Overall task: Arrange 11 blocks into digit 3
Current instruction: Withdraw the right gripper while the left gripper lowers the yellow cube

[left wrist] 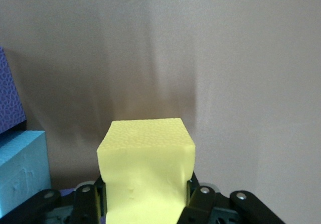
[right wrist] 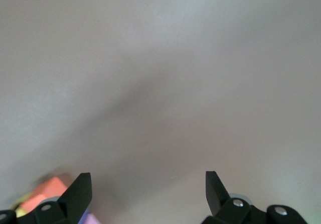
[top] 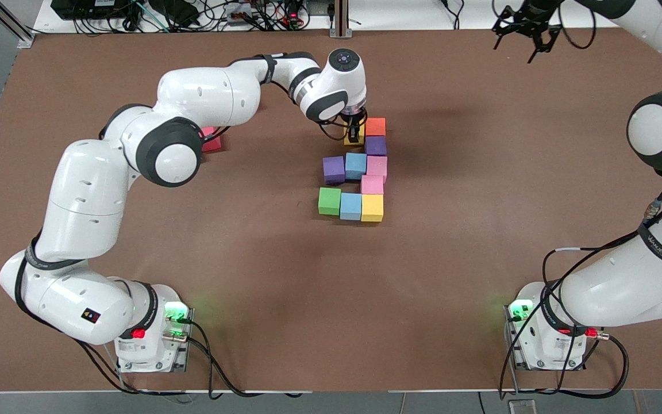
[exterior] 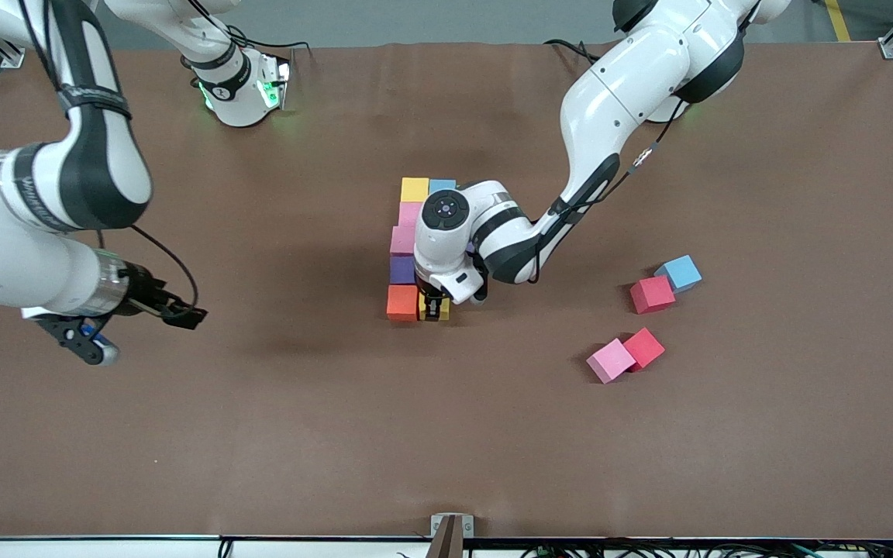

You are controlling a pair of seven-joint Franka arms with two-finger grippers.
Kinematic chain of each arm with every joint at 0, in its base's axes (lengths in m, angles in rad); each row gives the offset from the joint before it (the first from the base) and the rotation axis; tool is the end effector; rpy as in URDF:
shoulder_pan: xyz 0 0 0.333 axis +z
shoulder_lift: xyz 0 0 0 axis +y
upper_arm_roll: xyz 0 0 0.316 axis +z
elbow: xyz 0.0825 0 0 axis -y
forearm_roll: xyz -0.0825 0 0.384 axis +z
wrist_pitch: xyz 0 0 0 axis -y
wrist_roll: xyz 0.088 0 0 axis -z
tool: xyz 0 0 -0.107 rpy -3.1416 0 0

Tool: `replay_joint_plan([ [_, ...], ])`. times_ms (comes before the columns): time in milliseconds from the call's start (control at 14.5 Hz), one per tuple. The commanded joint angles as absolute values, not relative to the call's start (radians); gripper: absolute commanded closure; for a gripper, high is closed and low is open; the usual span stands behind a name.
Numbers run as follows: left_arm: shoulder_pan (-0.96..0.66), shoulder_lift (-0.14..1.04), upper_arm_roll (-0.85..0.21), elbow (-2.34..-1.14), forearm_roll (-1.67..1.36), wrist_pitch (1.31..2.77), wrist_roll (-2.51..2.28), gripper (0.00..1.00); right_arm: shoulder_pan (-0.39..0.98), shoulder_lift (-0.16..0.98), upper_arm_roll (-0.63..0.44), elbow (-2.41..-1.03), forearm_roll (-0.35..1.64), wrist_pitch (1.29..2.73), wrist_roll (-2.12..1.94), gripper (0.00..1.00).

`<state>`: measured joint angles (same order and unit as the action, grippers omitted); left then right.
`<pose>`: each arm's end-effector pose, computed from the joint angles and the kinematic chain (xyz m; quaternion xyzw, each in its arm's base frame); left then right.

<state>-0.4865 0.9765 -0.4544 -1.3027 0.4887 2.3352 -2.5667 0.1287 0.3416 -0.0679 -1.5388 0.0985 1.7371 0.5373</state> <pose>0.5215 -0.5498 0.1989 0.7225 0.6867 -0.0063 0.0798 0.6442 0.0533 0.4469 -0.9661 0.2454 0.0786 0.0138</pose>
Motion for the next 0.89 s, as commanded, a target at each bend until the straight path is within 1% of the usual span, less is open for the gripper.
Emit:
replay_joint_plan([
  [0,-0.508,1.022,-0.420,-1.272,0.483,2.367,-2.572,0.75,0.097,0.272,-0.049,-1.580,0.010,1.736,0.344,0.00],
  [138,-0.509,1.026,-0.420,-1.269,0.483,2.368,-2.569,0.72,0.065,0.253,-0.049,-1.574,-0.005,1.724,0.225,0.00],
  [344,-0.511,1.025,-0.420,-1.269,0.483,2.368,-2.565,0.64,0.025,0.233,-0.048,-1.548,-0.006,1.681,0.111,0.00],
  [412,-0.509,1.023,-0.420,-1.269,0.483,2.368,-2.562,0.46,0.014,0.235,-0.049,-1.516,-0.006,1.648,0.069,0.00],
  [481,-0.508,1.017,-0.419,-1.270,0.485,2.368,-2.559,0.14,0.008,0.235,-0.049,-1.487,-0.009,1.622,0.052,0.00],
  [550,-0.505,1.011,-0.420,-1.272,0.485,2.367,-2.557,0.00,0.008,0.235,-0.052,-1.467,-0.021,1.593,0.054,0.00],
  [619,-0.499,1.000,-0.420,-1.272,0.483,2.359,-2.557,0.00,0.005,0.235,-0.052,-1.441,-0.043,1.551,0.054,0.00],
  [756,-0.495,0.977,-0.420,-1.273,0.482,2.353,-2.557,0.00,0.003,0.241,-0.048,-1.363,-0.072,1.516,0.054,0.00],
  [825,-0.494,0.967,-0.422,-1.273,0.480,2.347,-2.557,0.00,0.005,0.242,-0.046,-1.347,-0.084,1.493,0.054,0.00],
])
